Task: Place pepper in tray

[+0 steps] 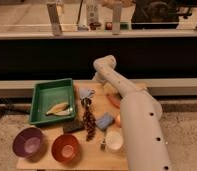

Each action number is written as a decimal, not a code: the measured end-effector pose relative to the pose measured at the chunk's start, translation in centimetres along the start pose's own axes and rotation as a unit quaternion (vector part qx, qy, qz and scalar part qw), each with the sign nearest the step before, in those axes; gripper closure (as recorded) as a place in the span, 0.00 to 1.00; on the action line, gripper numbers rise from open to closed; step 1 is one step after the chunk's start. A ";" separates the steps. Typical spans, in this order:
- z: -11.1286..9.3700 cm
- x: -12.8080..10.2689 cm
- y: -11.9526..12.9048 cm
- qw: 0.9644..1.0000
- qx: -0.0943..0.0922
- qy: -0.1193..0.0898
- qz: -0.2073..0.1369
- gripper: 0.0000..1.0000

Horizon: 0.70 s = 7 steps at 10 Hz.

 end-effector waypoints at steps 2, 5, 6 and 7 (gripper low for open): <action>-0.5 0.2 0.1 0.999 0.012 -0.013 -0.028 0.20; -0.7 0.2 0.3 0.998 0.017 -0.027 -0.059 0.20; -0.6 0.1 0.3 0.997 0.018 -0.032 -0.072 0.20; -0.6 0.0 0.3 0.996 0.017 -0.035 -0.080 0.20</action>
